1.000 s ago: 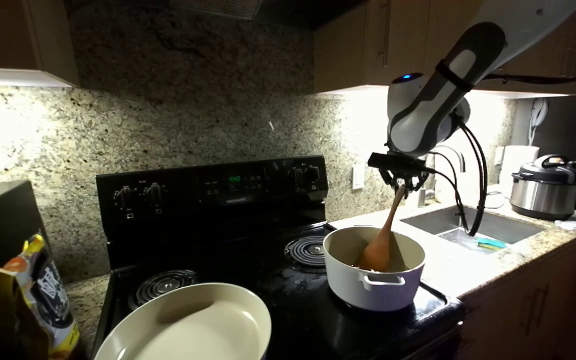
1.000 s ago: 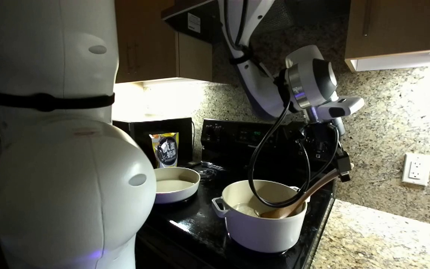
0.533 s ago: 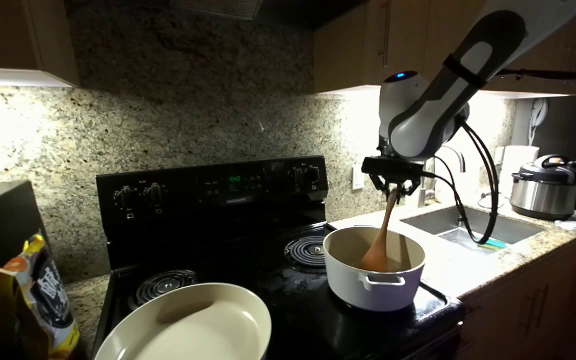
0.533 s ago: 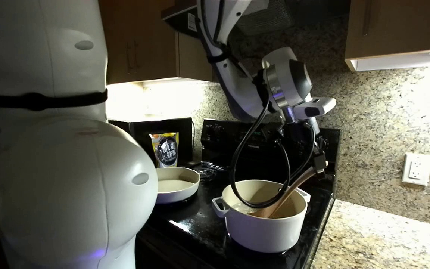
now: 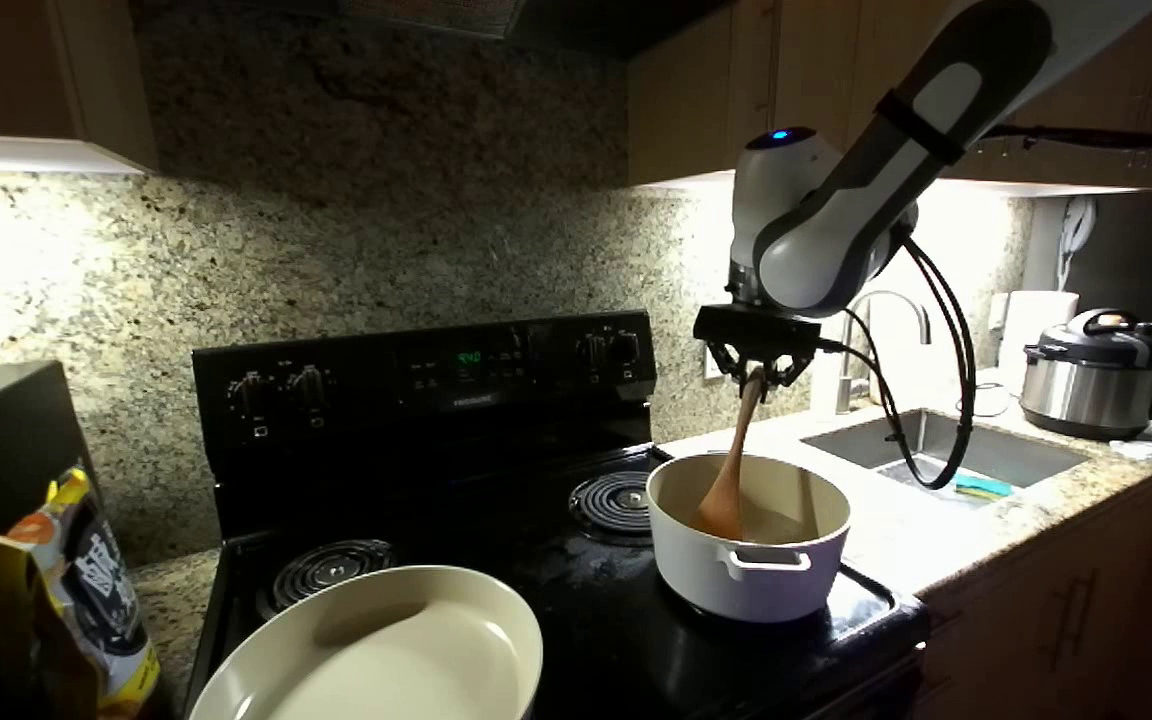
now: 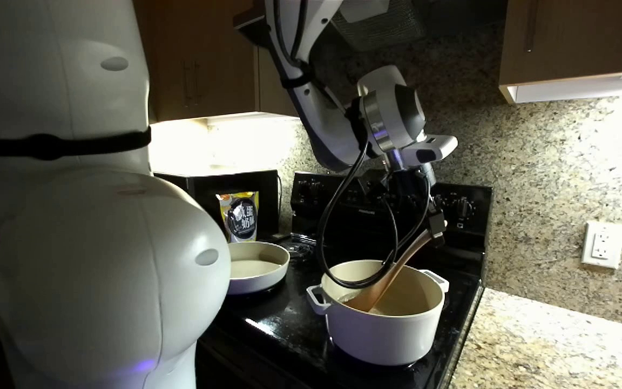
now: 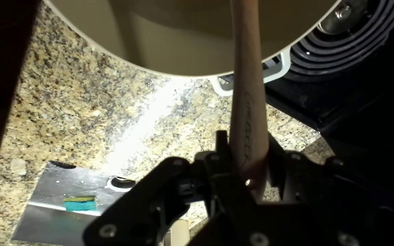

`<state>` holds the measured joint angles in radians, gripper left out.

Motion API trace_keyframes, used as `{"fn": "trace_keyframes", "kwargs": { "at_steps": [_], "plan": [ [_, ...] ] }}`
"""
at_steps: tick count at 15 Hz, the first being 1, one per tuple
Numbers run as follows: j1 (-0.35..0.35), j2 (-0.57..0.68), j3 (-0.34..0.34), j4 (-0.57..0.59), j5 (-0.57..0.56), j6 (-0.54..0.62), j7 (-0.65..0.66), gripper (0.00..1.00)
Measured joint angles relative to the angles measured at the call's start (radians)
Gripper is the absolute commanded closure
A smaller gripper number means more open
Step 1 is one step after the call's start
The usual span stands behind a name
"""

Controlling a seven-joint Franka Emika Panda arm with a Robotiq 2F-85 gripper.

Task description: Use the wooden spoon to stir the liquid in the white pot.

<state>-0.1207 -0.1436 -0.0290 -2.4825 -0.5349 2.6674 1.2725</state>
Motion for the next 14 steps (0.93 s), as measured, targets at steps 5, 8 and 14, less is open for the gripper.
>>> {"fn": "trace_keyframes", "kwargs": {
  "at_steps": [5, 8, 14],
  "plan": [
    [-0.035, 0.0, -0.024, 0.018, 0.031, 0.0, 0.0, 0.93],
    [-0.063, -0.003, -0.041, 0.018, 0.031, 0.0, 0.0, 0.93],
    [-0.08, -0.057, -0.037, -0.041, 0.023, 0.0, -0.009, 0.93]
  ]
}}
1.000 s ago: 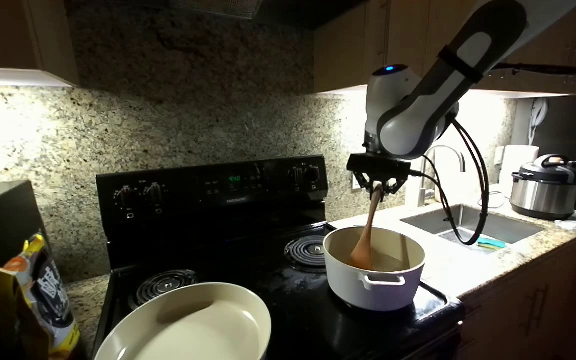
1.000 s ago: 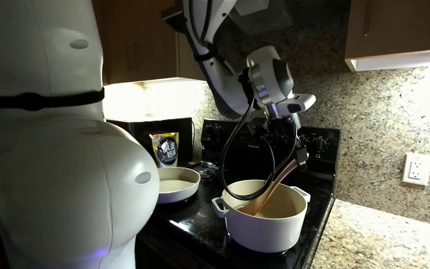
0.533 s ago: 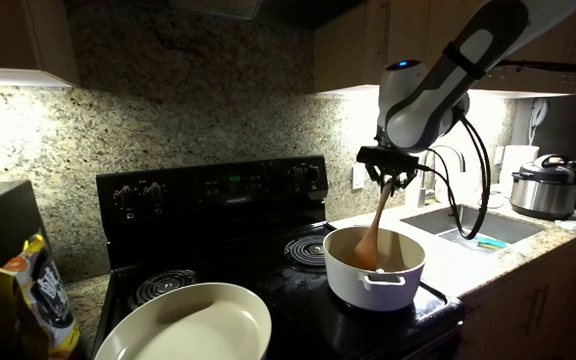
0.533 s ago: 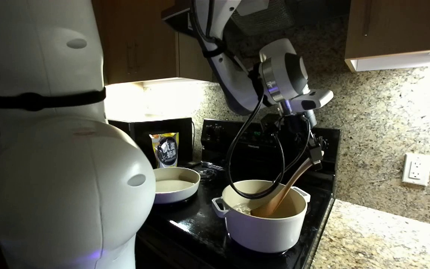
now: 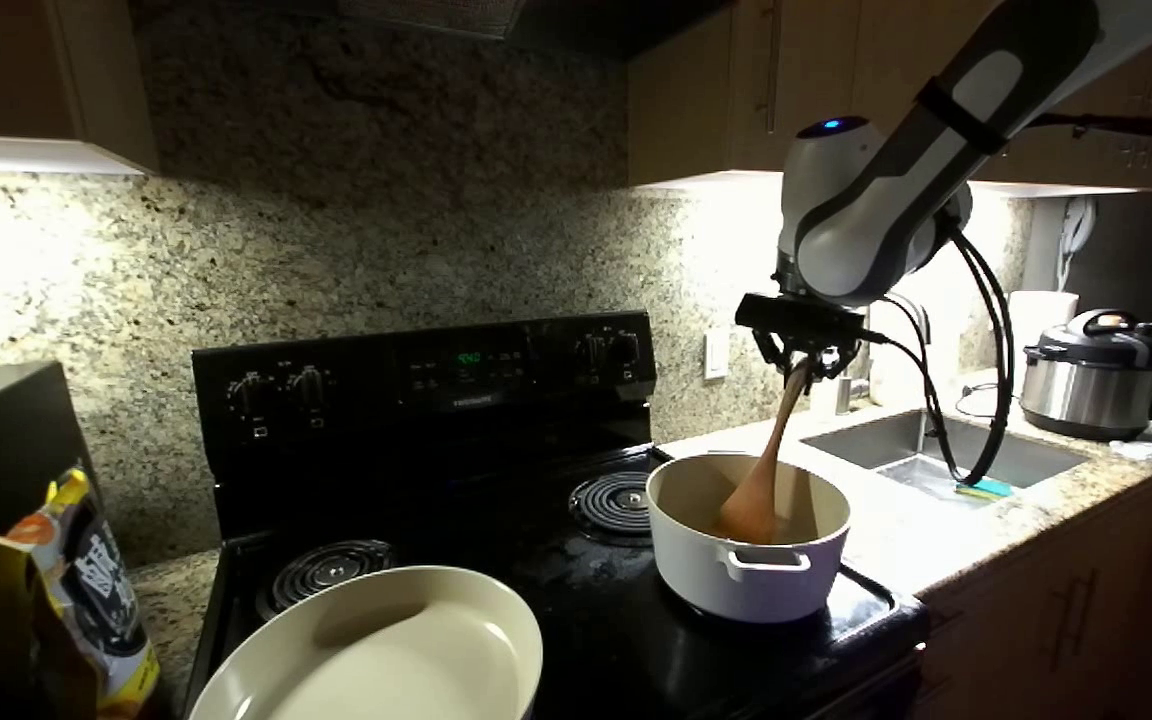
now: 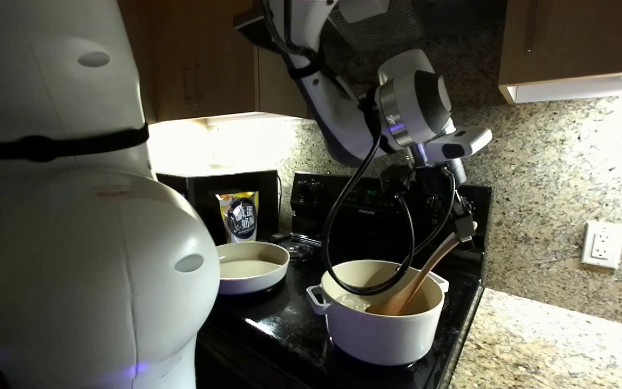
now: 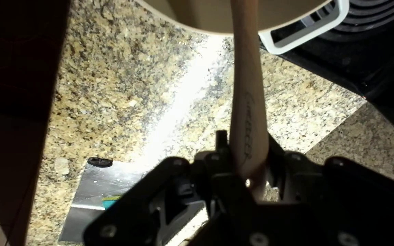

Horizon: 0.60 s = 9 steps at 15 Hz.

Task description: Use the wooden spoon to stir the liquid in the white pot.

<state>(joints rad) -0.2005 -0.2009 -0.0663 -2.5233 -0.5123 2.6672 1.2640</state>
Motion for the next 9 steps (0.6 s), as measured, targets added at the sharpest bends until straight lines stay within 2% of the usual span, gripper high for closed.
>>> {"fn": "trace_keyframes", "kwargs": {
  "at_steps": [9],
  "plan": [
    [0.01, -0.012, 0.072, -0.038, 0.001, -0.001, -0.038, 0.93]
  ]
}}
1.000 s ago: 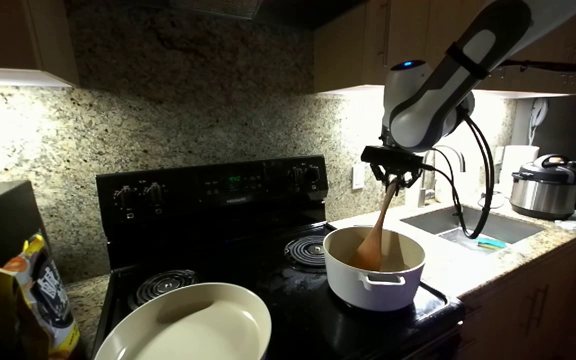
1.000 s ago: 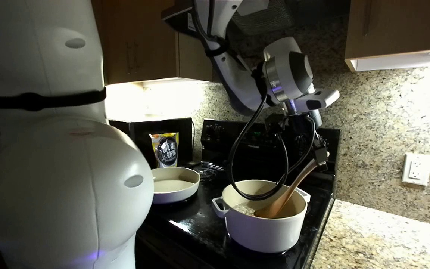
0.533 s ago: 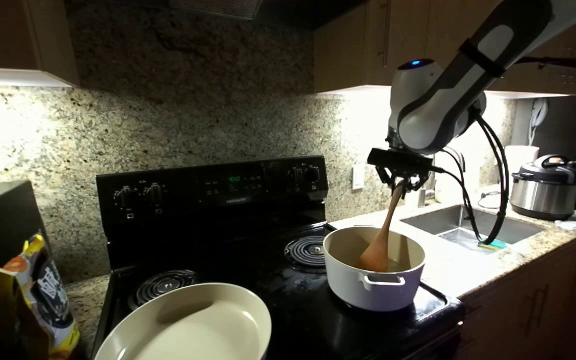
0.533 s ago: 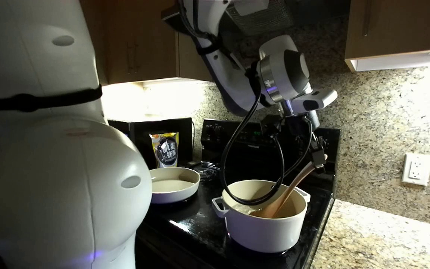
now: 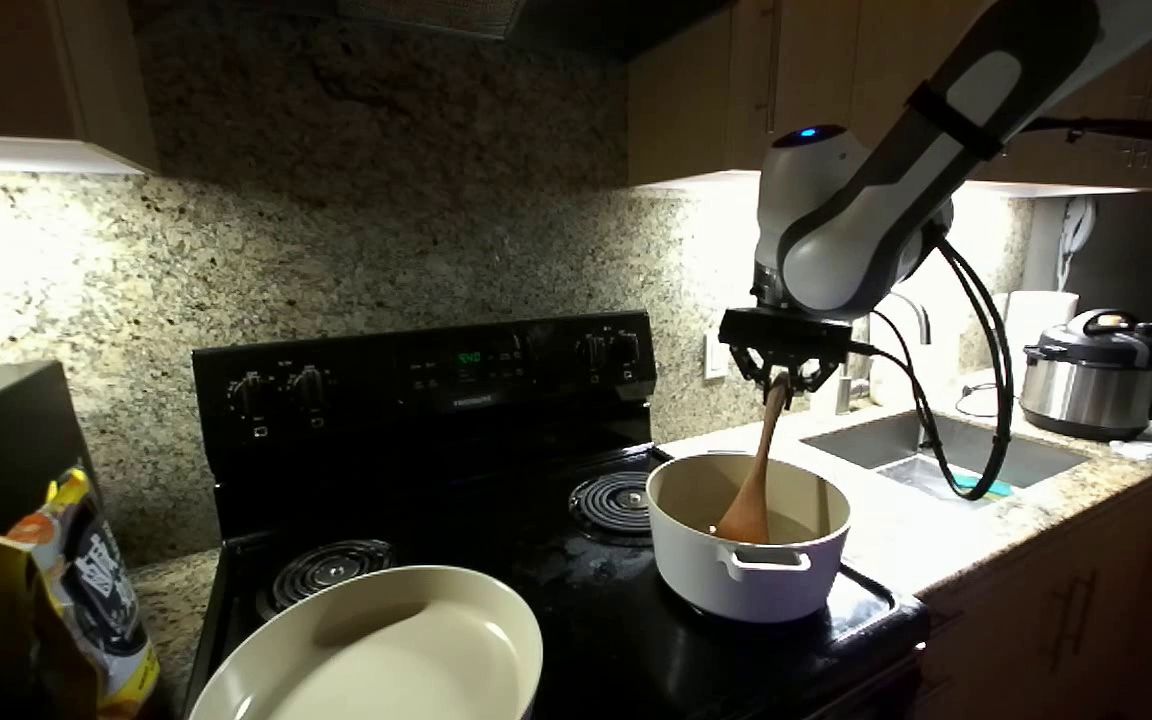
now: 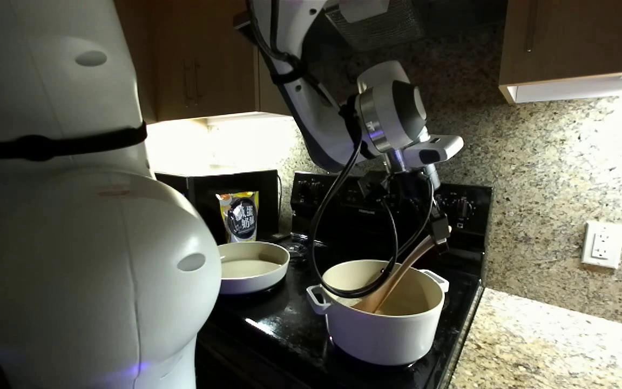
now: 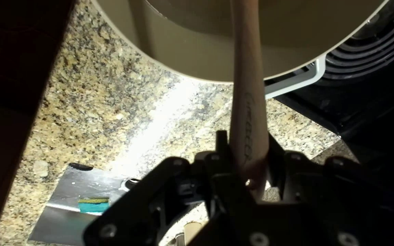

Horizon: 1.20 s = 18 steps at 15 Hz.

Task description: Use the wooden spoon to stir the liquid in the white pot.

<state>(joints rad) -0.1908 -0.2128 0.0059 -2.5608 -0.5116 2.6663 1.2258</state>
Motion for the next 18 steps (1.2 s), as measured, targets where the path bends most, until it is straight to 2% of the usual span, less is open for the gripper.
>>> {"fn": "trace_keyframes", "kwargs": {
  "at_steps": [9, 14, 18],
  "plan": [
    [-0.028, 0.007, 0.016, 0.057, -0.034, -0.018, 0.019, 0.93],
    [-0.082, 0.017, -0.001, 0.081, -0.096, -0.019, 0.067, 0.93],
    [-0.094, 0.042, -0.019, 0.081, -0.127, -0.02, 0.085, 0.93]
  ]
}}
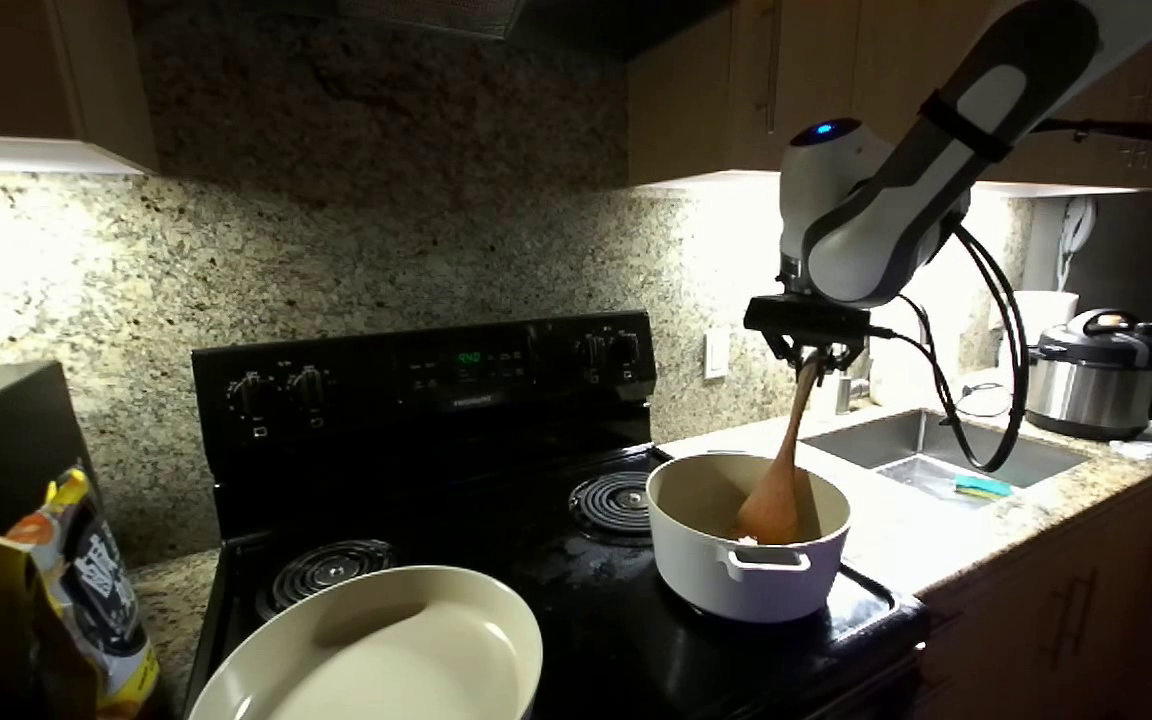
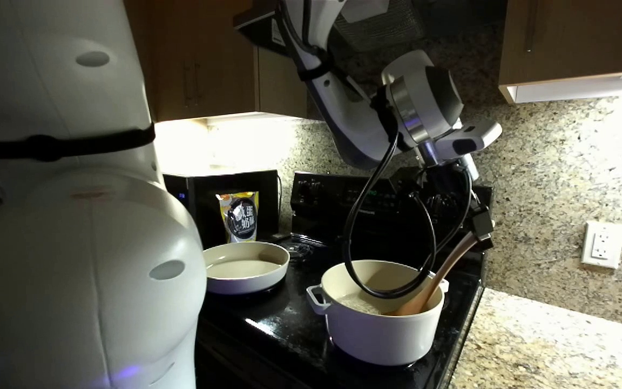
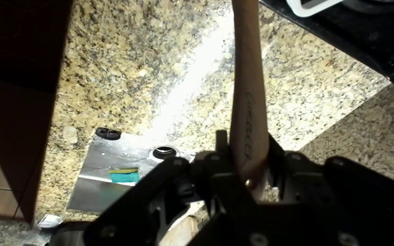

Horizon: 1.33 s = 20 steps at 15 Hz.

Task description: Use the wooden spoon to stir the liquid in the white pot.

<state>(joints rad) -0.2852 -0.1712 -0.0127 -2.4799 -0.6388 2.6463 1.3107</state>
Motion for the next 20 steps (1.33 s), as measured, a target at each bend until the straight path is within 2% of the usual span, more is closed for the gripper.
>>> {"fn": "trace_keyframes", "kwargs": {
  "at_steps": [3, 10, 16, 20],
  "plan": [
    [0.016, 0.022, 0.002, -0.009, -0.021, 0.0, 0.0, 0.93],
    [0.102, 0.06, 0.012, -0.008, -0.028, 0.0, 0.0, 0.93],
    [0.135, 0.114, 0.009, 0.082, -0.02, 0.0, 0.0, 0.93],
    [0.135, 0.16, -0.027, 0.131, -0.02, 0.0, 0.0, 0.93]
  ]
}}
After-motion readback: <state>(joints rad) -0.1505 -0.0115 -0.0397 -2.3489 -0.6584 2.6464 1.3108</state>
